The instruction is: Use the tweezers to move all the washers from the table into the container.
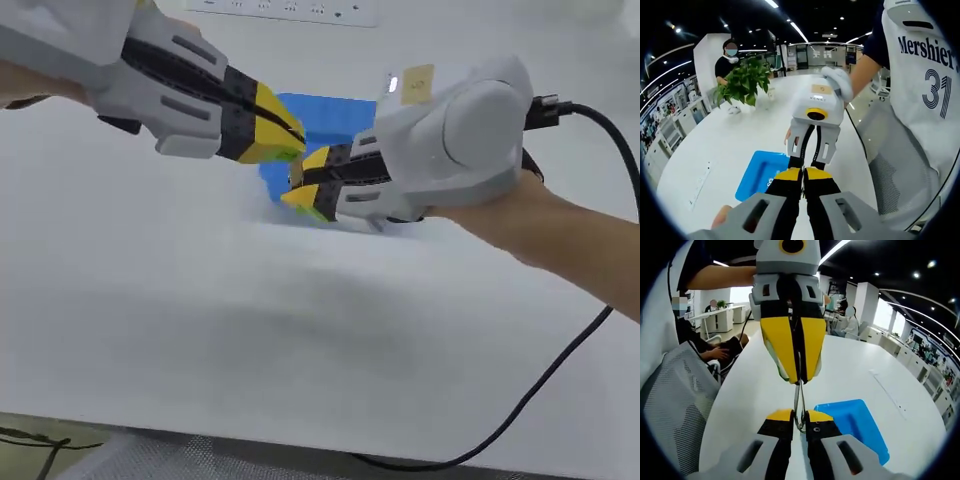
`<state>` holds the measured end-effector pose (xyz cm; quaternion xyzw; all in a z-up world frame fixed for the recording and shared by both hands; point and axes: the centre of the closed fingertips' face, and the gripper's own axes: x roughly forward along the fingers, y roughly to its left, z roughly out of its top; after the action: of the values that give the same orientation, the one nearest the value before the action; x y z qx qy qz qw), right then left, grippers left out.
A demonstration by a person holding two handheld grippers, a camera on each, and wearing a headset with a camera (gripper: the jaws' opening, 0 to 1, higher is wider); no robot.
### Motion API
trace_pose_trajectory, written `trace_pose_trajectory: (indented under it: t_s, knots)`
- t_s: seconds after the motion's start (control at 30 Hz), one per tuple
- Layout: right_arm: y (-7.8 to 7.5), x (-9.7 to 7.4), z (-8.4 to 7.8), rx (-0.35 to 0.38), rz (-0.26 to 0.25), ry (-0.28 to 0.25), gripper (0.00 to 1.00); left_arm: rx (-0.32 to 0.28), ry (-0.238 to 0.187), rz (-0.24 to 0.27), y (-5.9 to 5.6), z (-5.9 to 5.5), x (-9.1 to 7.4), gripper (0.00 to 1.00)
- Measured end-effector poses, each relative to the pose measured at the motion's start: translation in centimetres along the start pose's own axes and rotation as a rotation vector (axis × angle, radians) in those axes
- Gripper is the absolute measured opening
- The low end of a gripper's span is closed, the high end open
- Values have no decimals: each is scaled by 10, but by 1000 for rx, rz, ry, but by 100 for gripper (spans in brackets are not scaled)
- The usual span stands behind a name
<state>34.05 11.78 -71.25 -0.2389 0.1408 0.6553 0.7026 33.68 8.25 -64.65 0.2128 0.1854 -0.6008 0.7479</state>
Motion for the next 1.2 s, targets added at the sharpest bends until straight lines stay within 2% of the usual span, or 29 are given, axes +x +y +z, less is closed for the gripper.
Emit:
trace_pose_trajectory:
  t_s: [0.2, 0.4, 0.53, 0.67, 0.7, 0.83, 1.2]
  knots:
    - [-19, -14, 9, -15, -49, -19, 10, 32, -17, 9, 13, 19, -1, 5]
    - [-36, -21, 9, -14, -85, -20, 10, 65, -16, 15, 28, 28, 4, 5]
    - [-47, -23, 4, -20, -99, -8, 10, 79, -13, 13, 36, 28, 10, 5]
    - [-56, -19, -3, -12, -105, 3, 10, 89, -5, 19, 46, 24, 16, 5]
    - [-59, -17, -5, -10, -108, 8, 10, 115, 5, 39, 53, 21, 17, 5]
    - [-72, -10, -15, 5, -111, 10, 10, 91, 7, 30, 60, 14, 20, 5]
    - [-79, 8, -39, 15, -72, 46, 10, 20, 21, 8, 76, -13, 35, 5]
